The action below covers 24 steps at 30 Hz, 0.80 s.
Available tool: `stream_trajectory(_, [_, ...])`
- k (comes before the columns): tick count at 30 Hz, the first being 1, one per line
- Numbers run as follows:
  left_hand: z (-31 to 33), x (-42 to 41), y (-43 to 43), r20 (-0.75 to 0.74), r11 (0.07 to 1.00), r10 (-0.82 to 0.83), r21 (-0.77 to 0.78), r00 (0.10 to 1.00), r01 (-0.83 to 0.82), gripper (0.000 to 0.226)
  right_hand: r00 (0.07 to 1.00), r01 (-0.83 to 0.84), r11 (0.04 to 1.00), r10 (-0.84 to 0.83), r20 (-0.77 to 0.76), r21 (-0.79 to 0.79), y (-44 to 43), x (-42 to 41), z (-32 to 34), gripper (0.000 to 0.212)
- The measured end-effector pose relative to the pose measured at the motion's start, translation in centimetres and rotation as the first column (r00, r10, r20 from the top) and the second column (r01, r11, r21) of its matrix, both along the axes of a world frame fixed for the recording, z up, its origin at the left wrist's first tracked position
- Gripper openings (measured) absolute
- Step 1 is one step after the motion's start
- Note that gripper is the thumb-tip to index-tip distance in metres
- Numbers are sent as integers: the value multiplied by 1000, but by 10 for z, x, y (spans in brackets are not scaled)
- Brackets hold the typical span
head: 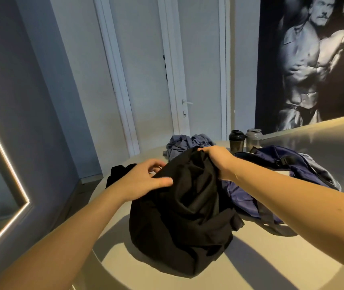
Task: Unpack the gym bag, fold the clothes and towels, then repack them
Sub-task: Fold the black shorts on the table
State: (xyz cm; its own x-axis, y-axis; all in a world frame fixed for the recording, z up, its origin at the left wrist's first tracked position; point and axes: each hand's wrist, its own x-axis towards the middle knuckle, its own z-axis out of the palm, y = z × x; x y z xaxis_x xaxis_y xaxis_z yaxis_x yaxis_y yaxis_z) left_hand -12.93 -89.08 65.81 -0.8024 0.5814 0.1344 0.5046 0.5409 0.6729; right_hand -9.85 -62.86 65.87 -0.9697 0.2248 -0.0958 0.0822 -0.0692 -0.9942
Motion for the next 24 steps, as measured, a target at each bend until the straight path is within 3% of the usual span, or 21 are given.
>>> stream_trajectory(3, [-4,4,6,-159,999,31,12,987,-30,14,998,29,999,-29,57,16,8,-3,-8,22])
stream_trajectory(7, [4,8,18,-139,971,192,174,971,-167,44,990,91,970,-64,-126,224,-2,4,0,24])
stream_trajectory(9, [10,10,27,-94,964,191,208,977,-169,51,970,-7,943,88,-227,334,-15,14,6,32])
stream_trajectory(12, [15,15,38,-33,960,173,231,984,-161,38,922,-179,687,368,-124,705,-29,23,11,37])
stream_trajectory(14, [12,12,36,-38,960,193,216,980,-181,30,936,-116,569,338,-102,814,-26,18,6,11])
stream_trajectory(17, [-4,-2,15,4,988,127,83,992,-127,27,959,-92,581,271,-86,809,-8,14,-3,7])
stream_trajectory(20, [-38,-12,-10,85,980,41,-195,996,-24,61,991,28,637,85,-106,770,18,5,-20,13])
stream_trajectory(22, [-71,-18,-25,128,952,37,-306,991,4,75,995,101,561,-65,-77,822,35,-1,-32,15])
stream_trajectory(24, [-102,-21,-36,202,960,68,-279,977,-9,70,987,62,408,-158,4,911,44,-2,-41,20])
